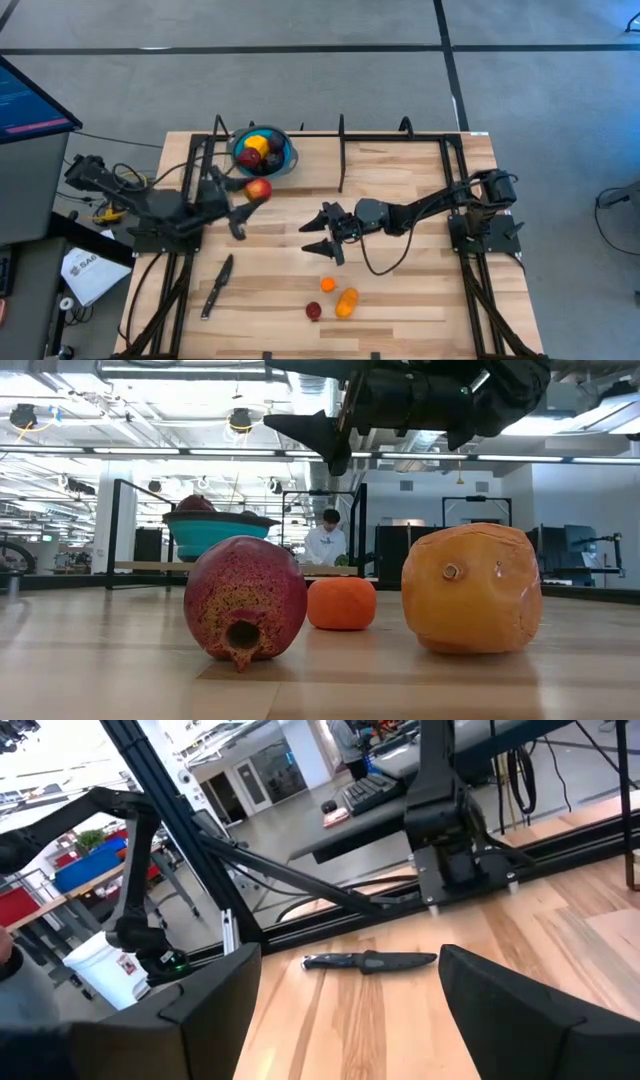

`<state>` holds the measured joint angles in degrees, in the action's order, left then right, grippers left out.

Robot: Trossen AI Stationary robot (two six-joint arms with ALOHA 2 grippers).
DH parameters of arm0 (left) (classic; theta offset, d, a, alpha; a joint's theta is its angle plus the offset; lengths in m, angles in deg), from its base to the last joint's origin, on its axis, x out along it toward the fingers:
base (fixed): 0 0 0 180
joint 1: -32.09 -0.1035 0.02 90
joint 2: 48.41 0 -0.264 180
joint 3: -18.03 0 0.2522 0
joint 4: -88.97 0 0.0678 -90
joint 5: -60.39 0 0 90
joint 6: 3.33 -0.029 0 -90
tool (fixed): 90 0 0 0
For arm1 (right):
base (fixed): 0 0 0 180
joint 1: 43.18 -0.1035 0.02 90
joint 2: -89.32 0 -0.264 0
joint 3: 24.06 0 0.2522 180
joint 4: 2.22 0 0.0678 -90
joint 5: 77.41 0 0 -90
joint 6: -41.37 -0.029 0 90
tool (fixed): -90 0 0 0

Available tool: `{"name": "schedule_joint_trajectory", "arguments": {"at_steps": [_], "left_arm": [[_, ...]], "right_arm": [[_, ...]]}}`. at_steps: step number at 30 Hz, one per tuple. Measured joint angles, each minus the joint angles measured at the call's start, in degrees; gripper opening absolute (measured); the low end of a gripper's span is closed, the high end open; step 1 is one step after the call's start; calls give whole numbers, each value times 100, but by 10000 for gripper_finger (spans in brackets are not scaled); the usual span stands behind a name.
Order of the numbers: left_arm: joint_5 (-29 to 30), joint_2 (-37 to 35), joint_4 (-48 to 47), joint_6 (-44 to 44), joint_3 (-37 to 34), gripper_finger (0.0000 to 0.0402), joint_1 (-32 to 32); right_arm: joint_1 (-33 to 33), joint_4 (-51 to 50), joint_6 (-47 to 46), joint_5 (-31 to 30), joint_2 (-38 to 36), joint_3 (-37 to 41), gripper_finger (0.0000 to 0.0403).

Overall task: Pick & Place Fruit
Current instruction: Put the apple in the blue strainer bowl on the shelf

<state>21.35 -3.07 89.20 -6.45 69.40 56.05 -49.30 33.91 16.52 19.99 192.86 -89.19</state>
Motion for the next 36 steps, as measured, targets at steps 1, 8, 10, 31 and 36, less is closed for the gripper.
{"name": "schedule_joint_trajectory", "arguments": {"at_steps": [1,8,10,31,36], "left_arm": [[-44,44,-96,129,0,224,-160],[-1782,447,-2585,1509,806,224,-2281],[-2244,681,-3185,1553,1101,226,-3012],[-4285,2869,-3578,486,1482,272,-6310],[-4381,2829,-3582,489,1481,292,-6286]], "right_arm": [[1,-3,0,0,0,0,299],[-23,3,-3,-10,0,0,299],[-23,5,-5,-48,0,0,299],[-23,-13,-21,-195,0,-2,299],[-23,-13,-21,-195,0,-2,299]]}}
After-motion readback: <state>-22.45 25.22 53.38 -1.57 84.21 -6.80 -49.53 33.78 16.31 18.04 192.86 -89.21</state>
